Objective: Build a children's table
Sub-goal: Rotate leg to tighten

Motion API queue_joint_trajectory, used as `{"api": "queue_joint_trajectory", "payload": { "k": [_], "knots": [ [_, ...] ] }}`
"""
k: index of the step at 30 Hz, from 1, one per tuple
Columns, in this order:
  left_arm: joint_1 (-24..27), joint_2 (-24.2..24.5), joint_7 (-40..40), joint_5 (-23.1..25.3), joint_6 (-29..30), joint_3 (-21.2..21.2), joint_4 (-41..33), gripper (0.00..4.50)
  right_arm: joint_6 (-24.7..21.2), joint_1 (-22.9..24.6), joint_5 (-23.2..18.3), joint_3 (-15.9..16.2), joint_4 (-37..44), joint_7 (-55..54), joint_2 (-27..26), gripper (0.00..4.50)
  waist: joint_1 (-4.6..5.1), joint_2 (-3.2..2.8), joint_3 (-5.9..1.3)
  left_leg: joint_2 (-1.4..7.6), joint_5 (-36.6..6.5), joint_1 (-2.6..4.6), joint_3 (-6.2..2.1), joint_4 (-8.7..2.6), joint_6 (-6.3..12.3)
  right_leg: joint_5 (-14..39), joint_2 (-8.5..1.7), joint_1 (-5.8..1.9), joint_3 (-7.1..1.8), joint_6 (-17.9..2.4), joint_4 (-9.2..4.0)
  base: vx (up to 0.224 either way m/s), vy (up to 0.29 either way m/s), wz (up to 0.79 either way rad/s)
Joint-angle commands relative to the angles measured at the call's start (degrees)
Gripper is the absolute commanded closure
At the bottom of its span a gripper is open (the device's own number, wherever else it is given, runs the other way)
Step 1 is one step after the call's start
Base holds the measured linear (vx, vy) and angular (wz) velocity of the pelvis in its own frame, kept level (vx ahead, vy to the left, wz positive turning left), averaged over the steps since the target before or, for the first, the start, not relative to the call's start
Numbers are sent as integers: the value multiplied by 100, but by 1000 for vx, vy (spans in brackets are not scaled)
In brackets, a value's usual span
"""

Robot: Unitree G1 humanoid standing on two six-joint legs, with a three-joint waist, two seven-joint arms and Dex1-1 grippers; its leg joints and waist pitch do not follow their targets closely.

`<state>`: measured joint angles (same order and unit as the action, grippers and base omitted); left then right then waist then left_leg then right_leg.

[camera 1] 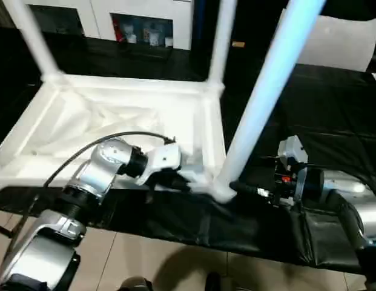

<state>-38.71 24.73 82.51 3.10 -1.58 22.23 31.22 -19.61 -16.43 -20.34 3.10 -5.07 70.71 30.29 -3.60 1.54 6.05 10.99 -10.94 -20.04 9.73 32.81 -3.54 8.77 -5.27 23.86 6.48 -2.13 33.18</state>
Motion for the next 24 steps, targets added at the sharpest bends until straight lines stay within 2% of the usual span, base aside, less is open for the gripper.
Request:
{"api": "queue_joint_trajectory", "payload": {
  "k": [1, 3, 6, 9, 12, 24],
  "knots": [
    [40, 46, 373, 205, -131, 414, 77, 450, 32, -60, -92, 151, 16, 348, 122, 49, -10, 58, -440, 237, -630, 1, -2, -315, 585, 1408, -350, -377, -361, -1144, -330, 0, 0, 0],
    [26, 69, 466, 198, -198, 458, 94, 450, 26, -97, -135, 262, 2, 516, 131, 68, -22, 47, -444, 240, -544, -21, -7, -310, 616, 1253, -354, -387, -358, -1190, -302, 0, 0, 0],
    [15, 104, 576, 199, -272, 515, 92, 450, 80, -195, -83, 439, -109, 680, 115, 92, -21, 70, -443, 227, -503, -35, -4, -306, 634, 1199, -351, -396, -355, -1209, -293, 0, 0, 0],
    [14, 125, 647, 202, -319, 532, 97, 450, 141, -279, -65, 489, -243, 791, 96, 127, -34, 71, -433, 226, -555, -26, 1, -307, 587, 1399, -361, -387, -359, -1163, -314, 0, 0, 0],
    [14, 164, 736, 211, -393, 542, 112, 450, 156, -426, -76, 568, -419, 1031, 84, 139, -40, 85, -436, 226, -541, -28, 2, -306, 578, 1368, -350, -388, -354, -1172, -300, 0, 0, 0],
    [12, 147, 648, 231, -473, 501, 213, 450, 121, -475, -134, 691, -455, 1218, 73, 232, -76, 75, -414, 229, -576, -23, 4, -315, 538, 1519, -349, -376, -358, -1092, -325, 0, 0, 0]
  ]
}}
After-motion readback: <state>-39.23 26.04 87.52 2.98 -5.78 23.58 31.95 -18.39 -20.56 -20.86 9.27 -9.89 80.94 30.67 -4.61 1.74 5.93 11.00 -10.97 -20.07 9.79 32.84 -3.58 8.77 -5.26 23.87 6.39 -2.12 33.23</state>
